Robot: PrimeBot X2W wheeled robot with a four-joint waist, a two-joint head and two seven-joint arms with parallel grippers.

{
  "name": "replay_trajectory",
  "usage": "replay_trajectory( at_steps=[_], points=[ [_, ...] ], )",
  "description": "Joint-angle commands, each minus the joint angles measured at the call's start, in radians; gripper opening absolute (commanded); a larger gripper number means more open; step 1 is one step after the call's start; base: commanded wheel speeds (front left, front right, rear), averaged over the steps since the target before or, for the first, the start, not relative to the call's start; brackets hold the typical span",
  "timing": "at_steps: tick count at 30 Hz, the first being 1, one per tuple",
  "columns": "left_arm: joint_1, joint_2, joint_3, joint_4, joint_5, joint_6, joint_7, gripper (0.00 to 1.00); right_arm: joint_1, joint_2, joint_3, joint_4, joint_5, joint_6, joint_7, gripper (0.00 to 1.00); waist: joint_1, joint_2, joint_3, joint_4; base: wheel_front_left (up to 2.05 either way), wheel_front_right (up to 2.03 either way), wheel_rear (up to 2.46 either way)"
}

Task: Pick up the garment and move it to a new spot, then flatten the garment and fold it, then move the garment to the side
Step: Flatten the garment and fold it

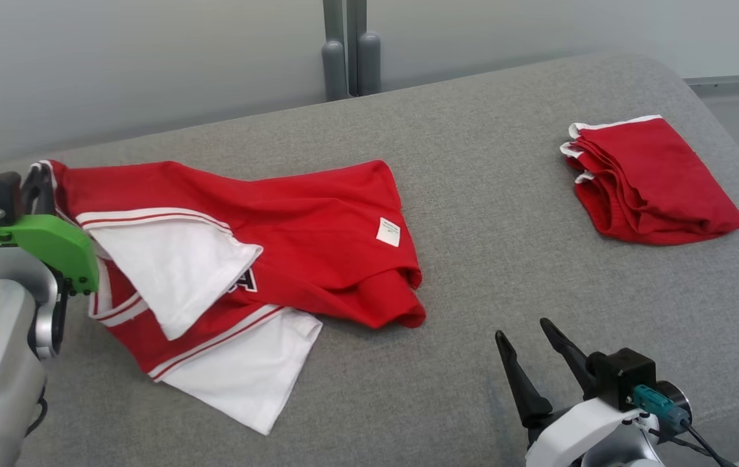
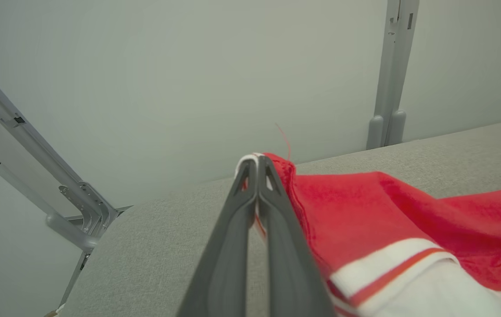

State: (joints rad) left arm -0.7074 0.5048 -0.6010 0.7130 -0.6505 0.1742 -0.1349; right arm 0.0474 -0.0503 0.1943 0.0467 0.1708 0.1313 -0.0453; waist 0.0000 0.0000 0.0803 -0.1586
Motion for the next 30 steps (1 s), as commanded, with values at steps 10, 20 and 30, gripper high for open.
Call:
replay_trajectory(
  at_steps=[10, 20, 30],
  points=[
    [-0.077, 0.0, 0.009, 0.133, -0.001, -0.007, -0.02, 1.0, -0.001, 0.0, 0.016, -0.02, -0.019, -0.001, 0.023, 1.0, 0.0, 0.0, 0.015, -0.031, 0.0, 0.0, 0.0],
    [-0.008, -0.08, 0.056, 0.187, -0.094, -0.031, -0.044, 1.0, 0.018, -0.001, -0.019, -0.03, -0.007, -0.001, 0.021, 1.0, 0.0, 0.0, 0.005, 0.04, 0.0, 0.0, 0.0],
    [0.254, -0.152, 0.201, -0.135, -0.08, 0.022, -0.13, 1.0, 0.039, -0.001, -0.074, -0.021, 0.007, -0.001, -0.015, 1.0, 0.0, 0.0, -0.077, 0.12, 0.0, 0.0, 0.0]
  ],
)
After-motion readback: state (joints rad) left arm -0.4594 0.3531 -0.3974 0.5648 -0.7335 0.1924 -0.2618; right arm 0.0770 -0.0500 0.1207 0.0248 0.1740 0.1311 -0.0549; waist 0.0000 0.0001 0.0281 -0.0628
